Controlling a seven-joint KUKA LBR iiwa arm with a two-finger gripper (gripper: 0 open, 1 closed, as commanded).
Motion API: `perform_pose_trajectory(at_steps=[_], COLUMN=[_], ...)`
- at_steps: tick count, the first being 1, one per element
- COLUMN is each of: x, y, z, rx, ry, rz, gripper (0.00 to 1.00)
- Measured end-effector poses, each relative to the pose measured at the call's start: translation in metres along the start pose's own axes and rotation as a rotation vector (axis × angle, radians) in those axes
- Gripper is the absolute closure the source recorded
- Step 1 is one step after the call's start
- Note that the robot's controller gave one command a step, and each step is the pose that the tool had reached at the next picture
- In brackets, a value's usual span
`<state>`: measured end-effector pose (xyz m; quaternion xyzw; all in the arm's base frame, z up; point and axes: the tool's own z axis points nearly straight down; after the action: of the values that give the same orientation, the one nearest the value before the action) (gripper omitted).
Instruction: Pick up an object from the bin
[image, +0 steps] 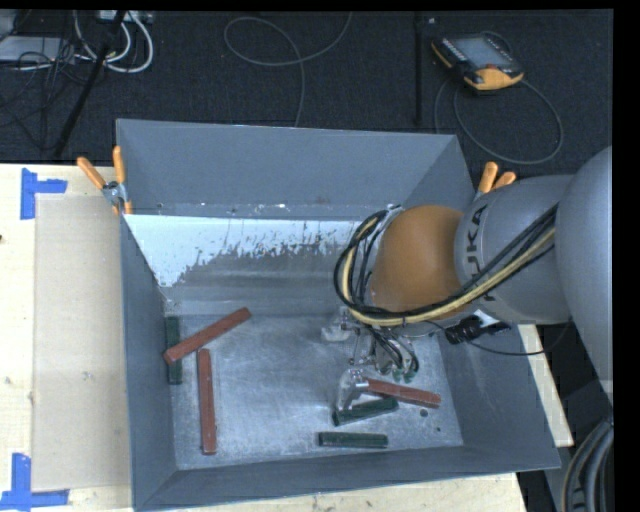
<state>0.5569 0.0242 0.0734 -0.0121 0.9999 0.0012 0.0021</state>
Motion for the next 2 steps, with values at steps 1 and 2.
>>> perform_pose_trajectory(at_steps=[1, 2], x=[0.000, 0.032], y=[0.000, -0.078], z=[0.000, -0.011], rx=[0.000, 0.001], ry=[0.000, 0.007], rz=[0.000, -0.189], gripper=[0.00, 1.00])
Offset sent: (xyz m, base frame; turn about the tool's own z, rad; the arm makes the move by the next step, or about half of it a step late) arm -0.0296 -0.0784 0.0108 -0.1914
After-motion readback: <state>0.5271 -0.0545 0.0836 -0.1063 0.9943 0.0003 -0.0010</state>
